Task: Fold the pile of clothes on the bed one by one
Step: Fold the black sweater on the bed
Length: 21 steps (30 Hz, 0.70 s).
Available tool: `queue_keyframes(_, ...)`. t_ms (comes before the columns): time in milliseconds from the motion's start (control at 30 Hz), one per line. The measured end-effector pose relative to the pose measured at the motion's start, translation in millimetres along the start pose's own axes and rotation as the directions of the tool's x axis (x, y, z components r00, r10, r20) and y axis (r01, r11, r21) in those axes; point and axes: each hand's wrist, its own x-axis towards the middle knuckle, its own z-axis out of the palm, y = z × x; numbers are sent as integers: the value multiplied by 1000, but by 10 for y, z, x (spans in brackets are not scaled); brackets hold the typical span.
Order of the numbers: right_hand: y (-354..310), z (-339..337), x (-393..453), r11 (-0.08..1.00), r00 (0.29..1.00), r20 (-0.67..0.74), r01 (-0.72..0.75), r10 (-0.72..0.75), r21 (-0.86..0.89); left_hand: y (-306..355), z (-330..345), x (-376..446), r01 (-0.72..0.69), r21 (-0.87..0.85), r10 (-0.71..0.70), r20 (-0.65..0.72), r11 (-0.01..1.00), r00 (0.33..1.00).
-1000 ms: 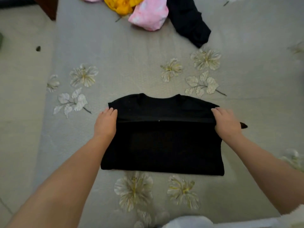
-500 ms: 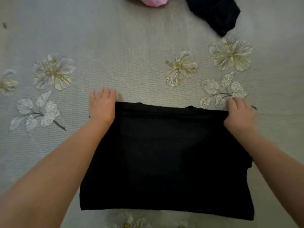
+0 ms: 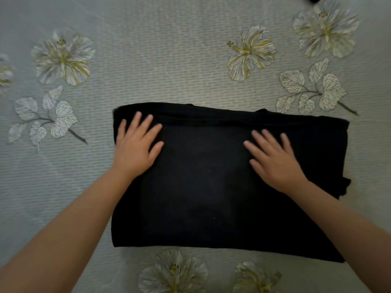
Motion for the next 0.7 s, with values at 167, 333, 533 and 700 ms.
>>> queue_keyframes(167,315,49,33,915,919,78,-392,386,95,-296,112,171,222,-140,-213,75,965,974)
queue_keyframes(333,330,114,33,881,889,62,-458,454,116,-287,182,178,218,-105,-211,73,970,975)
queue_keyframes(533,293,31,49,876,875,140,-476,463,77,-4,22,145,253,65,-258,81,965,963)
queue_keyframes(700,31,-153,-310,856,865,-20,-493,502,153,866,-64,-311,-93,-86,93,-9,992,996)
